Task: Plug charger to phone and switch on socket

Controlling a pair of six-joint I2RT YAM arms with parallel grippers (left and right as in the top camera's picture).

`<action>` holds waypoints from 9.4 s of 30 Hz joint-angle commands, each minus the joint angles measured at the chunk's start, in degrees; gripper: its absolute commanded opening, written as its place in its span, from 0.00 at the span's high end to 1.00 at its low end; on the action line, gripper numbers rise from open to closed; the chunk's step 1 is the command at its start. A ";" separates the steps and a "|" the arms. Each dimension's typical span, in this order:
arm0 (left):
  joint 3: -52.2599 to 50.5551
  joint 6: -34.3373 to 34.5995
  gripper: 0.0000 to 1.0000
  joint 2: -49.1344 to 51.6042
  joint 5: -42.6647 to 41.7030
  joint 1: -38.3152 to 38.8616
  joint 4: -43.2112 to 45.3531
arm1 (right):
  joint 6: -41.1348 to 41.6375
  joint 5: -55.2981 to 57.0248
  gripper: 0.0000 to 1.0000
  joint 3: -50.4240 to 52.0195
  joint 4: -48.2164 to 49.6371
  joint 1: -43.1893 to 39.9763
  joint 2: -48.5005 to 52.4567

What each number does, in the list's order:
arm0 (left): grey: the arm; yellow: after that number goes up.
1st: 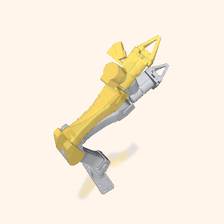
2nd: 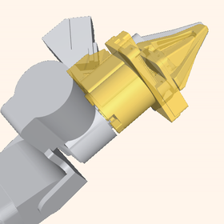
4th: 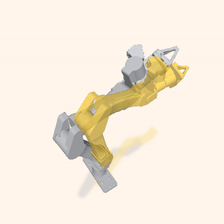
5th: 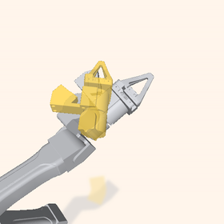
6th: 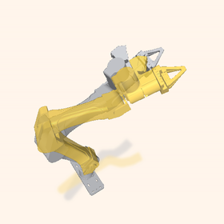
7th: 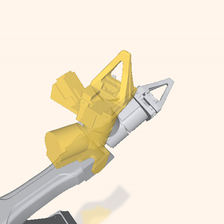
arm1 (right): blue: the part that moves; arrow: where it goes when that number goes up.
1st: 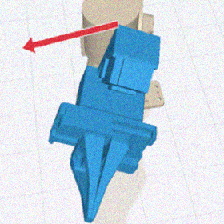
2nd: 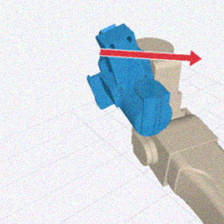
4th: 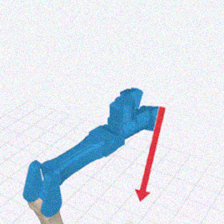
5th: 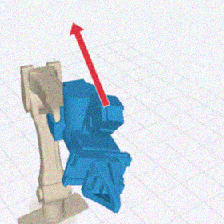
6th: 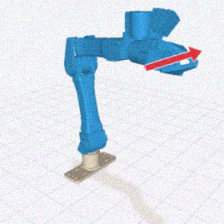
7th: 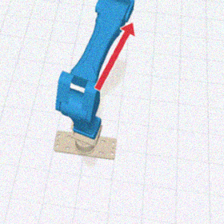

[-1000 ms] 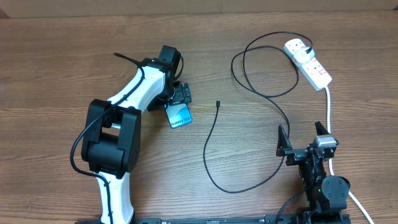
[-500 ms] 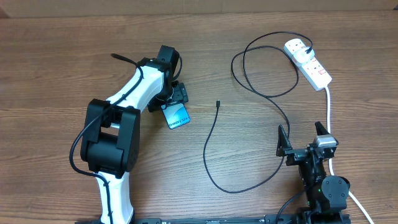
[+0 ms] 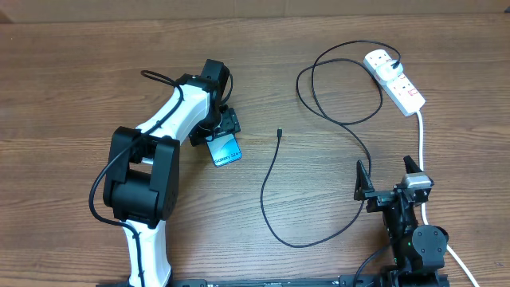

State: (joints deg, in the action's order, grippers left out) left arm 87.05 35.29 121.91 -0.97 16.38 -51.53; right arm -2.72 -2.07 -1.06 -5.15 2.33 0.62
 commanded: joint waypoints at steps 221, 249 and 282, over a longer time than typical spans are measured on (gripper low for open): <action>12.96 9.68 0.26 2.43 -82.42 -10.23 -7.58 | 37.66 23.23 0.60 -84.83 -35.63 42.53 97.13; 12.96 9.66 0.25 2.43 -82.44 -10.25 -7.56 | 36.74 24.09 0.73 -84.83 -35.21 42.51 97.13; 12.98 -11.69 0.00 1.38 -79.65 -10.43 1.03 | 39.69 28.33 0.96 -88.15 -40.15 37.59 95.67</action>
State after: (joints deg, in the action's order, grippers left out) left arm 98.67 34.54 124.14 -81.12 5.65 -51.00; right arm 35.07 23.94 -86.32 -44.80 42.85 97.86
